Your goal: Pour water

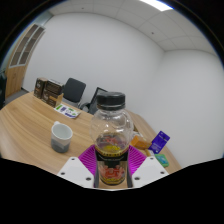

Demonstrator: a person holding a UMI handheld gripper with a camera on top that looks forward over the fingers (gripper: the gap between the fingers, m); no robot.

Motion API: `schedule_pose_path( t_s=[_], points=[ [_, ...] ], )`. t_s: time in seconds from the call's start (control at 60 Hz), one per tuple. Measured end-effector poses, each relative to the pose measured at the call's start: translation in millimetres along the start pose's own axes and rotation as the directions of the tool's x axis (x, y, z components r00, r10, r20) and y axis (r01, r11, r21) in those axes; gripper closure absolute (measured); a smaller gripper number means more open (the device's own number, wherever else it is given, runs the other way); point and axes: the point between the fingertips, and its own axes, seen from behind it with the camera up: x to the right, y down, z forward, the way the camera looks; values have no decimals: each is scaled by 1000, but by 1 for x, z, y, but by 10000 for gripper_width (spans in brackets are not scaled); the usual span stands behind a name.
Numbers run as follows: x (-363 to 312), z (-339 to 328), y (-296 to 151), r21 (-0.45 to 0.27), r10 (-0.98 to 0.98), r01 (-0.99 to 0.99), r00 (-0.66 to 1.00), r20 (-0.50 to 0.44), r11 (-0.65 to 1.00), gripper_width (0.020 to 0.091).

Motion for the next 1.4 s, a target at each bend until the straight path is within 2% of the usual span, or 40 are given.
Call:
schedule_pose_path(
  t_s=[0.083,0.167,0.283,0.4,0.6,0.767,0.9,1.0,1.117,1.233,1.3,1.4],
  points=[
    [22,21,-30,25,-194,196,979,-66,980,732],
    [28,40,-57,14,-421,428,894,-153,903,731],
    [17,76,-81,-12,-678,694,699,-230,720,733],
    [-7,106,-86,-57,-862,887,428,-271,458,731],
    [-51,133,-78,-125,-958,992,-23,-286,14,730],
    [-69,140,-66,-89,-955,988,-147,-259,-128,731],
    [-65,137,-67,-31,-971,999,-22,-237,-15,730],
    [-60,129,-74,69,-954,975,222,-201,212,729],
    [-52,120,-86,193,-818,813,571,-71,550,728],
    [-44,110,-105,286,-523,478,846,108,831,727],
    [-40,111,-106,279,-342,279,916,211,919,727],
    [-31,125,-97,216,-93,15,928,360,976,729]
  ],
)
